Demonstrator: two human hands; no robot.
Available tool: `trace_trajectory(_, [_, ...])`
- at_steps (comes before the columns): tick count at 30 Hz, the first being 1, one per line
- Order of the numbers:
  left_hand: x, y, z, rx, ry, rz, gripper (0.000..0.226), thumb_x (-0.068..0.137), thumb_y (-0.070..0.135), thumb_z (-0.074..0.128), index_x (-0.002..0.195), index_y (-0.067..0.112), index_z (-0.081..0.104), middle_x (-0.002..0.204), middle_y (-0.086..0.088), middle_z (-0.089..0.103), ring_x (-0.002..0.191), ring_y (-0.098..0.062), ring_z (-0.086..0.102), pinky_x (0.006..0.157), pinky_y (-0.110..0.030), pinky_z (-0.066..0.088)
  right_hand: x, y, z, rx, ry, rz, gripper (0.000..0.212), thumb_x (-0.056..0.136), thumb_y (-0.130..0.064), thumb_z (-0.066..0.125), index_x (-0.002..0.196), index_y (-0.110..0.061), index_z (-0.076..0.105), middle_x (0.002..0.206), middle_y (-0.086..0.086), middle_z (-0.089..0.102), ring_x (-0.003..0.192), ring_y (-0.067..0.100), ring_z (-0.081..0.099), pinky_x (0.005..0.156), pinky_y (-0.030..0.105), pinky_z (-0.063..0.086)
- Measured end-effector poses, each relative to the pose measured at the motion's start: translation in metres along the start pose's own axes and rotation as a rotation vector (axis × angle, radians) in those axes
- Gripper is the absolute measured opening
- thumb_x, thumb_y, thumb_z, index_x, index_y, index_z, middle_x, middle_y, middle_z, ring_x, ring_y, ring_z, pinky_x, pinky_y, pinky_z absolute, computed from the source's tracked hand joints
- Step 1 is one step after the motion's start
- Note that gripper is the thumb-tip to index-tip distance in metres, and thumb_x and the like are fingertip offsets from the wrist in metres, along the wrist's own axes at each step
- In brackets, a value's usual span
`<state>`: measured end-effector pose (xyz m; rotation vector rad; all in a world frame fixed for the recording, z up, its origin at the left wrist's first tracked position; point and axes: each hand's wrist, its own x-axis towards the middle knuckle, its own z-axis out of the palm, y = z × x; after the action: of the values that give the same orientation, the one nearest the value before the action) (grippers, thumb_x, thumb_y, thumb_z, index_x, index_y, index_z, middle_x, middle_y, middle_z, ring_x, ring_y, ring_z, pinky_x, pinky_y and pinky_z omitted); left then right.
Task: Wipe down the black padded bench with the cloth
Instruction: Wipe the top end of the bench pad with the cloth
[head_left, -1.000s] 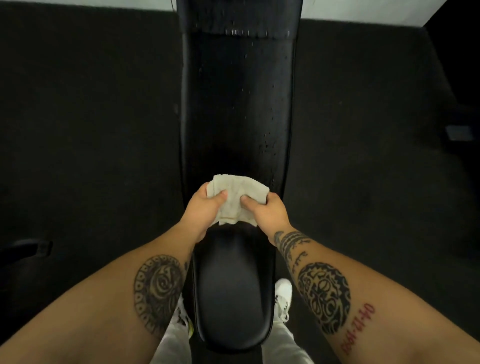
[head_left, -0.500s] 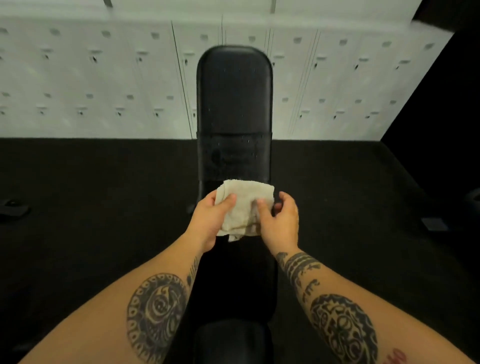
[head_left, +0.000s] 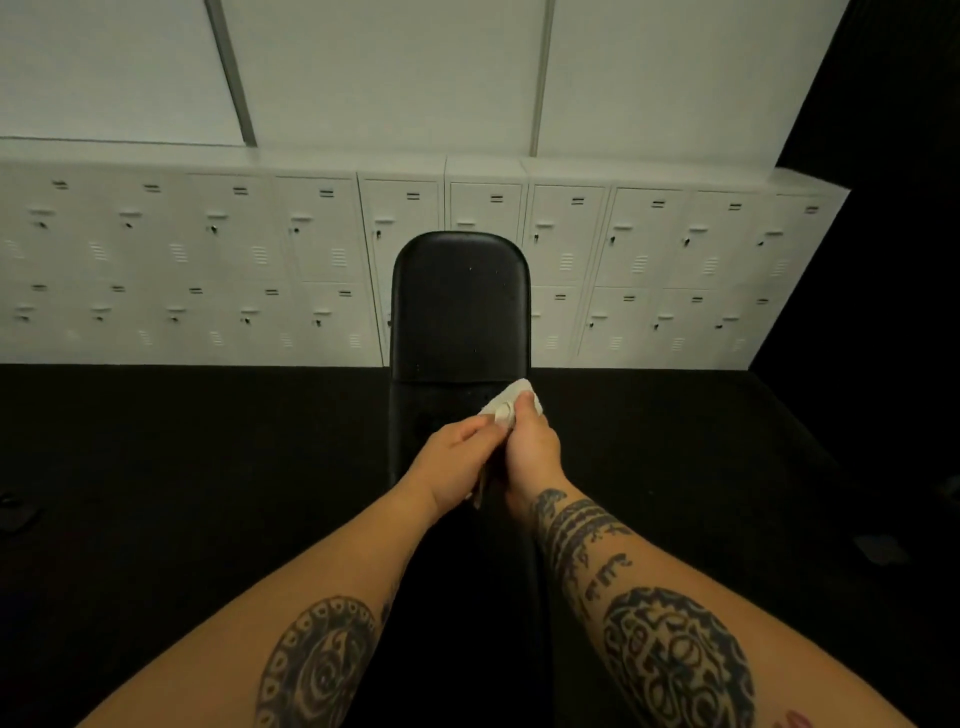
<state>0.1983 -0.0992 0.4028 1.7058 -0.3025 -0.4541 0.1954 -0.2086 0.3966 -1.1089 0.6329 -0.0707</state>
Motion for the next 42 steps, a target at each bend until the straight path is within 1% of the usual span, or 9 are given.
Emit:
trace_trajectory(5, [0.043,0.010,-0.059,0.152,-0.043,0.094,0.046,0.102,0.056,0.042,0.116,0.027,0.075,0.105,0.003,0.075,0.104,-0.015,0.068,0.091,-0.032,0.050,0.019,-0.013,0.051,-0.011,0.104,-0.073,0.057,0.101,-0.057,0.037,0.141,-0.018,0.048,0.111,0.007,0.063,0.102,0.024,0.061,0.102,0.051,0.048])
trace_trajectory(8, [0.066,0.019,-0.089,0.227,-0.016,0.177,0.040,0.106,0.049,0.041,0.123,0.032,0.072,0.112,0.010,0.073,0.108,-0.006,0.065,0.091,-0.025,0.047,0.025,-0.023,0.077,-0.005,0.142,-0.121,0.056,0.101,-0.057,0.036,0.139,-0.019,0.050,0.123,0.009,0.063,0.105,0.023,0.061,0.101,0.047,0.048])
trace_trajectory(11, [0.093,0.029,-0.108,0.260,0.097,0.226,0.033,0.107,0.038,0.045,0.132,0.031,0.066,0.123,0.013,0.069,0.115,-0.002,0.060,0.092,-0.018,0.043,0.036,-0.038,0.095,-0.008,0.148,-0.203,0.050,0.102,-0.056,0.035,0.137,-0.024,0.051,0.112,0.003,0.064,0.101,0.020,0.061,0.102,0.048,0.048])
trace_trajectory(19, [0.154,0.054,-0.111,0.298,0.313,0.227,0.034,0.106,0.038,0.047,0.134,0.028,0.063,0.126,0.008,0.068,0.120,-0.010,0.058,0.104,-0.032,0.046,0.088,-0.083,0.094,-0.231,0.103,-0.445,0.053,0.104,-0.053,0.031,0.147,-0.025,0.043,0.127,-0.003,0.057,0.120,0.017,0.053,0.105,0.038,0.042])
trace_trajectory(22, [0.171,0.059,-0.107,0.336,0.430,0.207,0.034,0.106,0.039,0.046,0.133,0.028,0.063,0.119,0.010,0.069,0.108,-0.006,0.060,0.088,-0.024,0.047,0.112,-0.099,0.084,-0.314,0.057,-0.544,0.051,0.104,-0.051,0.032,0.151,-0.031,0.038,0.125,-0.012,0.051,0.122,0.011,0.048,0.099,0.029,0.036])
trace_trajectory(25, [0.185,0.059,-0.109,0.380,0.531,0.173,0.033,0.106,0.039,0.046,0.131,0.026,0.064,0.112,0.011,0.065,0.096,-0.001,0.056,0.076,-0.016,0.041,0.137,-0.111,0.082,-0.414,0.081,-0.643,0.058,0.100,-0.060,0.030,0.154,-0.038,0.029,0.150,-0.010,0.043,0.138,0.014,0.040,0.115,0.040,0.033])
trace_trajectory(30, [0.229,0.039,-0.135,0.467,0.616,0.177,0.038,0.105,0.038,0.048,0.137,0.022,0.059,0.134,0.000,0.062,0.124,-0.019,0.056,0.105,-0.042,0.048,0.175,-0.127,0.086,-0.691,0.174,-0.792,0.059,0.104,-0.053,0.026,0.159,-0.031,0.018,0.164,-0.014,0.018,0.151,0.010,0.009,0.123,0.046,0.008])
trace_trajectory(33, [0.255,0.025,-0.149,0.505,0.651,0.202,0.043,0.104,0.039,0.048,0.145,0.024,0.052,0.152,-0.001,0.047,0.143,-0.027,0.039,0.115,-0.056,0.037,0.203,-0.124,0.094,-0.818,0.235,-0.851,0.059,0.105,-0.050,0.026,0.159,-0.029,0.015,0.165,-0.013,0.014,0.152,0.009,0.004,0.123,0.044,0.005])
trace_trajectory(42, [0.296,-0.032,-0.139,0.331,0.736,0.328,0.054,0.109,0.037,0.037,0.161,0.034,0.022,0.165,0.002,0.028,0.148,-0.021,0.034,0.116,-0.041,0.034,0.270,-0.084,0.112,-1.006,0.332,-1.024,0.061,0.105,-0.052,0.020,0.160,-0.027,0.010,0.167,-0.012,0.002,0.151,0.009,-0.012,0.119,0.041,-0.013])
